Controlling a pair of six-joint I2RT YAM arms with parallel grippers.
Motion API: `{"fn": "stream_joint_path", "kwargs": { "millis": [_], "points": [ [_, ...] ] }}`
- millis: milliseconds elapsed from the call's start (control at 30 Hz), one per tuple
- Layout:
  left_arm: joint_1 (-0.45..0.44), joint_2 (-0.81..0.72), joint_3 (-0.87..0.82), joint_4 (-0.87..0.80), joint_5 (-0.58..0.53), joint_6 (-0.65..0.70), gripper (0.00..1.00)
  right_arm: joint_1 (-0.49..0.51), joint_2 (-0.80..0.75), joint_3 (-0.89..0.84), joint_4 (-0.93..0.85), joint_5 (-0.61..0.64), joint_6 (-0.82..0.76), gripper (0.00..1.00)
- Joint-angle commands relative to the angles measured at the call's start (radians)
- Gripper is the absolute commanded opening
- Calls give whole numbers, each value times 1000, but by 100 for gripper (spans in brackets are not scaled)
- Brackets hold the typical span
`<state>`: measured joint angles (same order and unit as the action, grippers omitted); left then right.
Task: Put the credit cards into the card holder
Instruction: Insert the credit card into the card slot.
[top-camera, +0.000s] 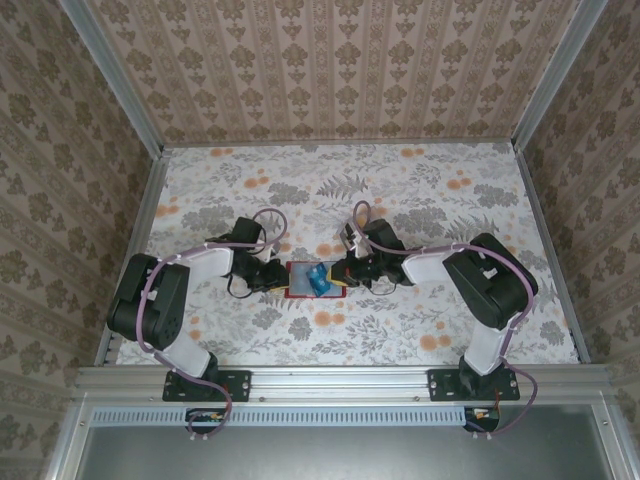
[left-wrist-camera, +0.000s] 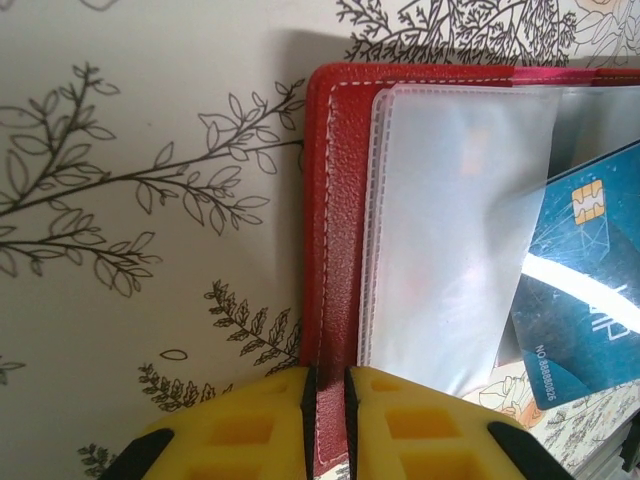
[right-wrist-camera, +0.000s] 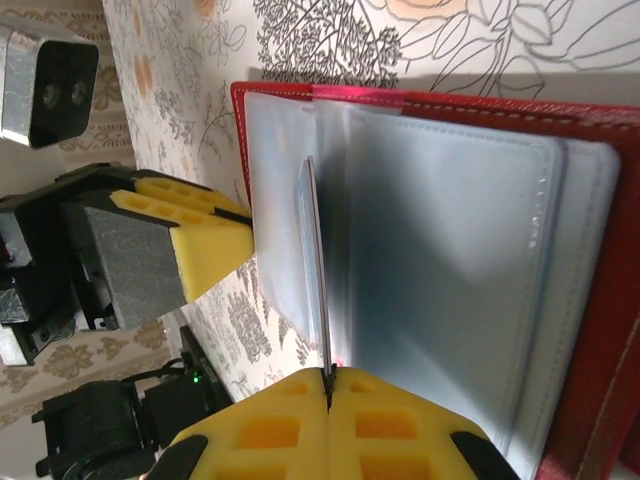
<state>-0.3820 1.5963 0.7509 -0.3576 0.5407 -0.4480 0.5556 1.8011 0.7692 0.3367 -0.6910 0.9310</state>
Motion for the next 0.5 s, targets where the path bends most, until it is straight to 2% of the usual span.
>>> {"fn": "stream_joint_path", "kwargs": {
  "millis": [0,233,467],
  "points": [
    [-3,17,-19,4,0,3,17,8,-23,-36,44,112,59,0],
    [-8,15,-34,23,15,-4,15,57,-8,-50,104,230,115,0],
    [-10,21,-61,62,47,-28,12,100,29,-39,151,294,174,0]
  ]
}}
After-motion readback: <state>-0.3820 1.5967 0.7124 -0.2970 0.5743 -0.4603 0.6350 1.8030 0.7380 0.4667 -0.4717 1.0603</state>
